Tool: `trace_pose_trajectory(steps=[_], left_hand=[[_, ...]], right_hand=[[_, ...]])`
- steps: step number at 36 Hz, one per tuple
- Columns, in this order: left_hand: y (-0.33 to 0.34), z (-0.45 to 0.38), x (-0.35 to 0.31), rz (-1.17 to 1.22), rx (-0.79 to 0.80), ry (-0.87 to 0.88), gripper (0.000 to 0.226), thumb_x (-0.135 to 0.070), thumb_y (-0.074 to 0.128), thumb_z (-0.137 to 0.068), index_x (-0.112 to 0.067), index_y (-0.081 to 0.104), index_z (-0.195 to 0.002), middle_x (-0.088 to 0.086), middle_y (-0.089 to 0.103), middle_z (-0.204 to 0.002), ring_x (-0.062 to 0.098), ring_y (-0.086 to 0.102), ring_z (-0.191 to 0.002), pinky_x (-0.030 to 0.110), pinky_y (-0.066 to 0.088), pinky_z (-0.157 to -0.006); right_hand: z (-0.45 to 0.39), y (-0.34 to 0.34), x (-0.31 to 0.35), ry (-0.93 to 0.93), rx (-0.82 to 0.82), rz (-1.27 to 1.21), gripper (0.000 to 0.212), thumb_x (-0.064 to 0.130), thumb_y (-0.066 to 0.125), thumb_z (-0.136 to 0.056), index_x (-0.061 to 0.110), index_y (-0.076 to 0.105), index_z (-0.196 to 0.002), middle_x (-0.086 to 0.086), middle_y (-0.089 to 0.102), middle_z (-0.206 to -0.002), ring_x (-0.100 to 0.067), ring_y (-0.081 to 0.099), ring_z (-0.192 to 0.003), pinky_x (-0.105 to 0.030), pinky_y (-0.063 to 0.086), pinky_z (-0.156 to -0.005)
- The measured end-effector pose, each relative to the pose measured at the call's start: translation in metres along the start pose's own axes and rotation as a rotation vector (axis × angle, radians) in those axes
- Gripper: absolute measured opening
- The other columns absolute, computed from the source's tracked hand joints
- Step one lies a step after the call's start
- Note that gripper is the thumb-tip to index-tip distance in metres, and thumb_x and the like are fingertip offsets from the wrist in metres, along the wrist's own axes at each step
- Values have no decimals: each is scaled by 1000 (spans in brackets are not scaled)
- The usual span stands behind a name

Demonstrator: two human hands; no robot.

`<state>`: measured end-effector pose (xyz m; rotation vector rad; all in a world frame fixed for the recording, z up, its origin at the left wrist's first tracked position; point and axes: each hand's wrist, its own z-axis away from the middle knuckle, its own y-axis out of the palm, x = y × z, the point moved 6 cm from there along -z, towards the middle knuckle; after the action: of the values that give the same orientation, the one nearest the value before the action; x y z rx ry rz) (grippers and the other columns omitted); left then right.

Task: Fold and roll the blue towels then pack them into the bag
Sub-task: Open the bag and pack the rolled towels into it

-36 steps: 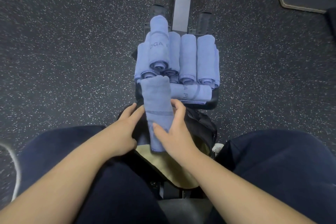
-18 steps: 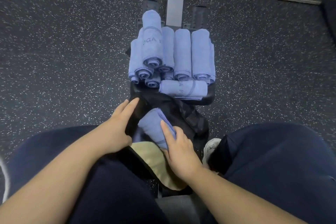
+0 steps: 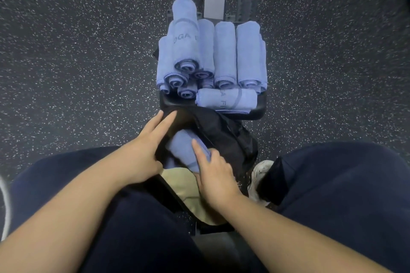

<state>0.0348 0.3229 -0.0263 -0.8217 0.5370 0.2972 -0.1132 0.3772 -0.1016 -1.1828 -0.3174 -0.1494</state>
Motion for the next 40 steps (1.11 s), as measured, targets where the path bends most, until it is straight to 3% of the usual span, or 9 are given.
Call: trace_pose_trajectory(steps=[3, 8, 12, 21, 25, 29, 33, 36, 40], left_hand=[[0, 1, -1, -13, -1, -5, 118, 6, 61, -74, -62, -20, -125, -21, -21, -156, 14, 43, -131, 29, 47, -91], [3, -1, 3, -29, 25, -18, 123, 7, 62, -73, -66, -25, -121, -23, -25, -154, 25, 50, -125, 38, 50, -89], [9, -1, 2, -64, 74, -6, 127, 8, 60, -74, -67, -33, -119, -24, -30, -152, 19, 58, -112, 30, 51, -82], [20, 6, 0, -92, 152, 100, 124, 3, 56, -81, -70, -38, -115, -32, -33, -144, 7, 10, -146, 22, 34, -107], [22, 10, 0, -65, 197, 122, 125, 3, 56, -80, -73, -37, -114, -37, -33, -143, -5, -6, -143, 14, 25, -110], [25, 12, -1, -107, 258, 135, 113, 2, 55, -81, -66, -18, -134, -34, -36, -142, -8, 2, -138, 8, 29, -102], [28, 11, -3, -183, 285, 165, 88, 2, 52, -83, -37, 10, -151, -33, -30, -139, -9, -10, -136, -6, 0, -96], [26, 11, -6, -163, 300, 150, 90, 1, 53, -86, -25, -3, -152, -41, -29, -121, -15, -16, -128, -10, -7, -89], [26, 13, -12, -130, 286, 158, 99, 1, 56, -86, -36, -24, -130, -42, -29, -116, -40, -29, -99, -11, -9, -86]], right_hand=[[-5, 5, -6, 126, 63, -63, 75, 28, 44, -98, 31, -8, -152, -11, 35, -131, -32, 44, -114, -41, 36, -92], [-22, 8, -7, 241, 76, -133, 58, 34, 42, -99, 20, 14, -148, -13, 37, -132, -33, 45, -118, -40, 37, -95], [-34, 10, -4, 286, 170, -191, 49, 34, 38, -101, 12, 24, -143, -19, 45, -131, -36, 46, -121, -42, 36, -97], [-41, 7, -21, 509, 202, -609, 38, 35, 46, -98, 4, 60, -115, -19, 65, -115, -33, 59, -110, -32, 46, -93], [-47, 8, -19, 555, 186, -797, 40, 32, 49, -98, 1, 58, -121, -20, 60, -124, -32, 55, -116, -29, 40, -96], [-52, 10, -14, 580, 169, -893, 49, 30, 48, -99, -2, 44, -136, -19, 47, -141, -29, 43, -131, -27, 30, -104], [-55, 16, -7, 589, 127, -926, 52, 27, 49, -99, -1, 36, -140, -19, 41, -146, -29, 38, -135, -30, 28, -110], [-55, 23, -3, 601, 92, -957, 54, 24, 49, -99, 1, 30, -143, -18, 36, -148, -28, 34, -137, -28, 25, -110], [-53, 31, 0, 622, 69, -996, 63, 23, 51, -98, 3, 19, -148, -19, 27, -151, -28, 27, -140, -27, 21, -111]])
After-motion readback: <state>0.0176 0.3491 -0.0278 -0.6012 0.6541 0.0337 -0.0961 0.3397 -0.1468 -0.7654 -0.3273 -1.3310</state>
